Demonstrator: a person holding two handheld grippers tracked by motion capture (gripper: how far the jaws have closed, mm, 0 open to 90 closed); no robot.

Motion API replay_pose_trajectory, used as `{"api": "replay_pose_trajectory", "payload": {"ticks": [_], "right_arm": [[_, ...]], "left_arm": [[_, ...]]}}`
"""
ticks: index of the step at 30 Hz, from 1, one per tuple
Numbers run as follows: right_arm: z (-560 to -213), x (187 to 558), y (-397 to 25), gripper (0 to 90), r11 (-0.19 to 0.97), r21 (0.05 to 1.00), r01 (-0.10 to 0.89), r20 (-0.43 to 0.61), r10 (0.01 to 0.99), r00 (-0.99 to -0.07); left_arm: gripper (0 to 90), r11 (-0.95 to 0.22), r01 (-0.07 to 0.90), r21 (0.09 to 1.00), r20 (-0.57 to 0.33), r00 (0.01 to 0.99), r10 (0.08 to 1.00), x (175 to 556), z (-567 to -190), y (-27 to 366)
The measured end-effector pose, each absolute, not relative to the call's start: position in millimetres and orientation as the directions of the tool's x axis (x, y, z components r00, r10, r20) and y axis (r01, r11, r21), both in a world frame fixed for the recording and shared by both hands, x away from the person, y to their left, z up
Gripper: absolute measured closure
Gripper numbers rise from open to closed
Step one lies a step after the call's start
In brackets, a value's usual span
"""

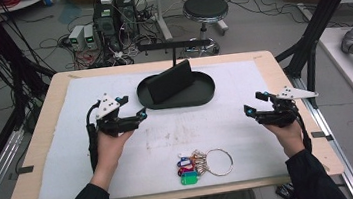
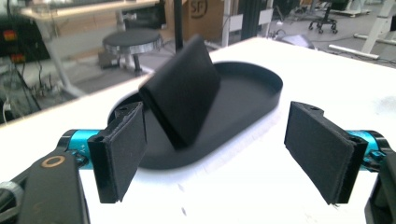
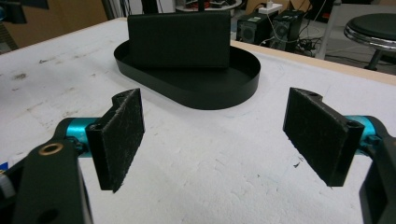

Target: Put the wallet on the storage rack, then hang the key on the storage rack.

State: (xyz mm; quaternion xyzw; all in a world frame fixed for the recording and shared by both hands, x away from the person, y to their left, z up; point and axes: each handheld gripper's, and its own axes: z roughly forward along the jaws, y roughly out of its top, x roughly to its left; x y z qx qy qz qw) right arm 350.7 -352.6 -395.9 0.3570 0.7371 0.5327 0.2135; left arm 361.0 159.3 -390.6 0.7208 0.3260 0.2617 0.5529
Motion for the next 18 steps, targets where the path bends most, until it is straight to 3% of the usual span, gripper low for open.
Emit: {"api": "replay_pose_trajectory", "payload": {"ticks": [11, 18], "right_arm": [[-398.2, 347.1, -355.1, 20.9, 0.176, 0.935, 0.307, 0.070, 0.758, -0.648], [-395.7, 342.1, -358.4, 20.9, 0.167, 0.941, 0.294, 0.066, 0.763, -0.643]], "left_arm": [[21.4, -0.179, 0.214, 0.960, 0.014, 0.603, 0.797, 320.0, -402.5, 179.6], [21.4, -0.163, 0.228, 0.960, 0.002, 0.575, 0.818, 317.1, -410.6, 191.0]]}}
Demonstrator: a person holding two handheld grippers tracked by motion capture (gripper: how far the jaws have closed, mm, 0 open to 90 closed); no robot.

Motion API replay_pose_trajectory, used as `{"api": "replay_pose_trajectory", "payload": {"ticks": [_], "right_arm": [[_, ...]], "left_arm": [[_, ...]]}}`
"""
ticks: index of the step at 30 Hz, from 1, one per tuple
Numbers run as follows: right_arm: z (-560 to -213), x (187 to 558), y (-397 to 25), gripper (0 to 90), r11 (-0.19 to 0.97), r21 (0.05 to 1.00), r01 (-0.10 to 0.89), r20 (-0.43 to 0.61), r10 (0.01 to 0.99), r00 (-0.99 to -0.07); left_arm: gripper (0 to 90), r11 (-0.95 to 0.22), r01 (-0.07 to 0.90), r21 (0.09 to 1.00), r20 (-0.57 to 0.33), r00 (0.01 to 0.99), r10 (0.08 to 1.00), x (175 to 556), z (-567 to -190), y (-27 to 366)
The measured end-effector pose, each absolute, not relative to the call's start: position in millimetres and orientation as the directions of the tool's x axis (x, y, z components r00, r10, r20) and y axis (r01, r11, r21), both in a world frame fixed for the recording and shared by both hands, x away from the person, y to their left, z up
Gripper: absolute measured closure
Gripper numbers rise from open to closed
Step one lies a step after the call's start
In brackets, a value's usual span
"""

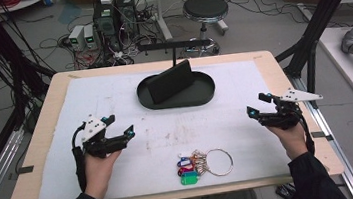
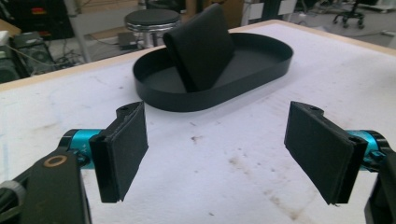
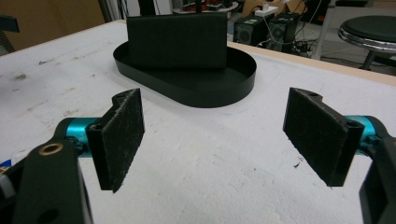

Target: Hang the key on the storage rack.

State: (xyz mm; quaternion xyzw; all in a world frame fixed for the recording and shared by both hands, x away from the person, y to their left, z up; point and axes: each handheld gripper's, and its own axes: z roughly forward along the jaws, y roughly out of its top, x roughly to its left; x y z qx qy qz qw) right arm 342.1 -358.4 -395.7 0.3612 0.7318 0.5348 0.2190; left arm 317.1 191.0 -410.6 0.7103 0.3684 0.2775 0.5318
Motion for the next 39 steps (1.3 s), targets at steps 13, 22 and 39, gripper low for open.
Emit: {"api": "replay_pose_trajectory", "payload": {"ticks": [13, 22, 39], "right_arm": [[-398.9, 344.7, -360.9, 21.0, 0.163, 0.941, 0.296, 0.068, 0.766, -0.639], [-397.9, 343.0, -361.4, 21.0, 0.157, 0.945, 0.286, 0.068, 0.763, -0.643], [-398.5, 333.1, -355.6, 31.9, 0.179, 0.943, 0.282, 0.061, 0.738, -0.672]], "left_arm": [[25.3, -0.157, 0.182, 0.971, 0.029, 0.560, 0.828, 314.6, -413.6, 198.9], [25.2, -0.169, 0.129, 0.977, 0.064, 0.580, 0.812, 312.9, -414.2, 194.4], [25.5, -0.125, 0.174, 0.977, -0.025, 0.674, 0.738, 314.0, -412.1, 180.1]]}}
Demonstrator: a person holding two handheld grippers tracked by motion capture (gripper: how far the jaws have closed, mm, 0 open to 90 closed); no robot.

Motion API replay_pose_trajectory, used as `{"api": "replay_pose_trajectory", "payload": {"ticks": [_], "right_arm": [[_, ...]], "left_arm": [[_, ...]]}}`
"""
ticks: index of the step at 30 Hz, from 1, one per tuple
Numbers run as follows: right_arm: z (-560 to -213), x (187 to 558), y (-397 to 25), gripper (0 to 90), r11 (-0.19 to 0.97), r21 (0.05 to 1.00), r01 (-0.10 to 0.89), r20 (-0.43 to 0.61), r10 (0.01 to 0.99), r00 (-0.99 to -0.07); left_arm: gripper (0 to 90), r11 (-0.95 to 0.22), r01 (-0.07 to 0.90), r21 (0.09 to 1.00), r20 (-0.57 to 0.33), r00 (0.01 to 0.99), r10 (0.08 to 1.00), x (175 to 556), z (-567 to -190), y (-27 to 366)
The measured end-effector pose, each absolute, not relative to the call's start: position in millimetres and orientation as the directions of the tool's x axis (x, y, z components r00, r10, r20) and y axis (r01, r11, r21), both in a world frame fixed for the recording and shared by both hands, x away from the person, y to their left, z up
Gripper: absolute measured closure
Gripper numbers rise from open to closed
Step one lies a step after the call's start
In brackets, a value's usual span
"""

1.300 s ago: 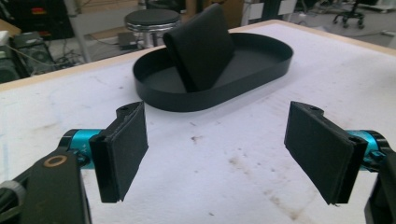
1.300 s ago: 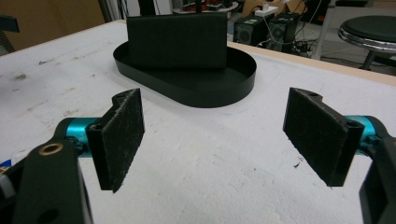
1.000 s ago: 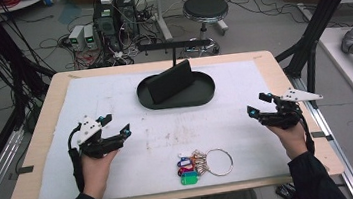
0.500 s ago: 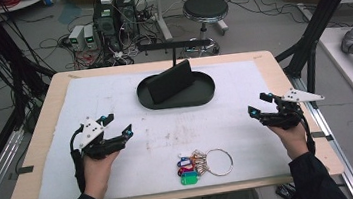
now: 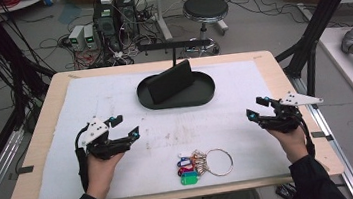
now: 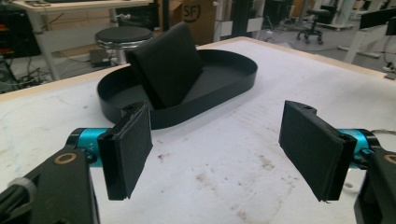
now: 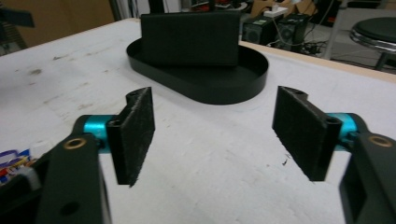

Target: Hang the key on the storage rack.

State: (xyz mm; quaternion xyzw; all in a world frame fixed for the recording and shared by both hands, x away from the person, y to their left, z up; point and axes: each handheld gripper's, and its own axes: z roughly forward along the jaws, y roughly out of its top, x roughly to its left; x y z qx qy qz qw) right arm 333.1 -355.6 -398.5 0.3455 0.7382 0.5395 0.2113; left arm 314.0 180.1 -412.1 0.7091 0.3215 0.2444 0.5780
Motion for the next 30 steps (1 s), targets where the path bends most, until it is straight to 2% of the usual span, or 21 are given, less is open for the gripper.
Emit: {"api": "replay_pose_trajectory", "payload": {"ticks": [13, 19, 24, 27, 30], "right_arm": [[-409.7, 315.8, -318.1, 49.7, 0.320, 0.891, 0.321, 0.046, 0.641, -0.766], [-412.6, 305.7, -304.7, 51.6, 0.331, 0.853, 0.403, 0.102, 0.652, -0.751], [-417.4, 297.3, -293.9, 55.4, 0.359, 0.832, 0.423, 0.095, 0.659, -0.747], [-425.9, 293.8, -283.1, 61.0, 0.400, 0.814, 0.422, 0.070, 0.654, -0.753], [-435.3, 296.2, -279.6, 63.7, 0.411, 0.794, 0.448, 0.089, 0.650, -0.754]], "left_arm": [[25.5, -0.168, 0.182, 0.969, -0.016, 0.724, 0.690, 321.0, -414.1, 158.8], [25.5, -0.171, 0.182, 0.968, -0.014, 0.723, 0.690, 321.9, -413.9, 157.8], [25.5, -0.175, 0.182, 0.968, -0.010, 0.721, 0.693, 322.5, -414.8, 157.9], [25.5, -0.175, 0.183, 0.968, -0.011, 0.721, 0.693, 322.3, -415.1, 157.1], [25.5, -0.175, 0.181, 0.968, -0.010, 0.722, 0.692, 322.2, -415.1, 156.5]]}}
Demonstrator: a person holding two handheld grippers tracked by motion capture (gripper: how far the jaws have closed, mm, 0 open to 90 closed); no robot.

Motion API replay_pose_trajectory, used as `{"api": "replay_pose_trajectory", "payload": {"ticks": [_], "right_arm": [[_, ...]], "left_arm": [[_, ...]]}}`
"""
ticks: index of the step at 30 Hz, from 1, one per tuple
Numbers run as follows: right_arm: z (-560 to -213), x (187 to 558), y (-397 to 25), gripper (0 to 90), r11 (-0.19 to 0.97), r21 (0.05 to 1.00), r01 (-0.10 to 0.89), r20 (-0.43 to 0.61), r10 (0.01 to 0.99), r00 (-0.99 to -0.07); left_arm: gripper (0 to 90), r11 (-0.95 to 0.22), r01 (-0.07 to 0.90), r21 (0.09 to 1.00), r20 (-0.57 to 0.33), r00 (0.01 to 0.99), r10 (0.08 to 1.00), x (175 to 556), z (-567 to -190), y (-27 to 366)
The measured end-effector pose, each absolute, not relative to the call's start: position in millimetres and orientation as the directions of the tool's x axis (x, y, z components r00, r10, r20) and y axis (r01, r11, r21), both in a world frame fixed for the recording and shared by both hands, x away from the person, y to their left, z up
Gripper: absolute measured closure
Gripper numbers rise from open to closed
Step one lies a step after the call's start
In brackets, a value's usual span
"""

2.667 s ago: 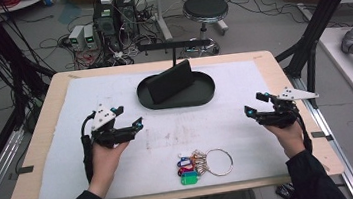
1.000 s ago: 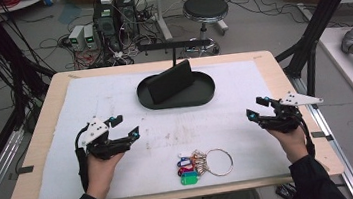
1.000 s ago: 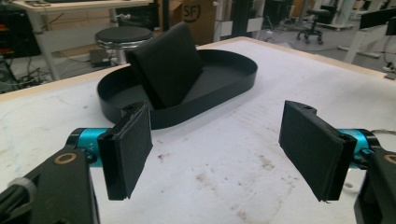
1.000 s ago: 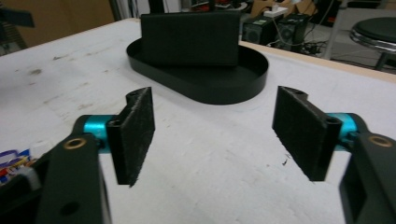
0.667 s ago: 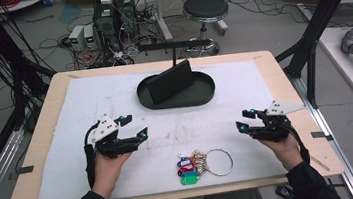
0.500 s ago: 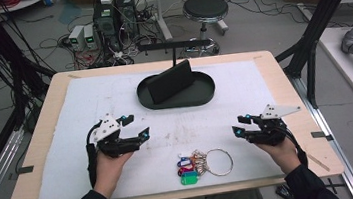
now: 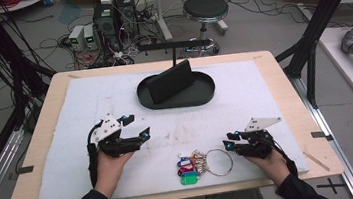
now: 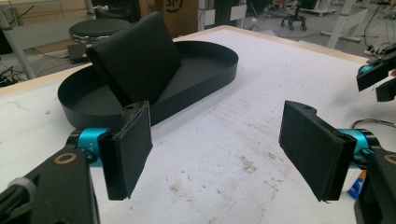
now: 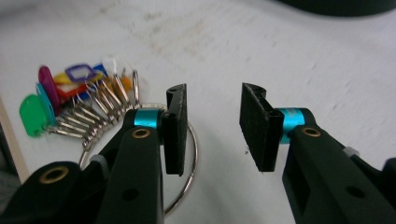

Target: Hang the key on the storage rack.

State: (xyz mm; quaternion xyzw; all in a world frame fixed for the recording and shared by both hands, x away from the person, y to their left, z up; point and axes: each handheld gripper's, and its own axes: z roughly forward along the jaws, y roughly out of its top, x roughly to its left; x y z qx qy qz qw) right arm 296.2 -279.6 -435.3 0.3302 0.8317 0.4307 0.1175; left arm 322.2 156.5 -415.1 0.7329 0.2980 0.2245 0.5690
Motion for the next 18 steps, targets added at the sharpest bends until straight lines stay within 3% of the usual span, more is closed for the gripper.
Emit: {"api": "replay_pose_trajectory", "payload": {"ticks": [18], "right_arm": [[-452.9, 297.0, -262.8, 79.0, 0.546, 0.719, 0.430, 0.026, 0.597, -0.802]], "left_arm": [[25.5, -0.186, 0.189, 0.964, -0.008, 0.722, 0.691, 321.0, -418.1, 155.9]]}}
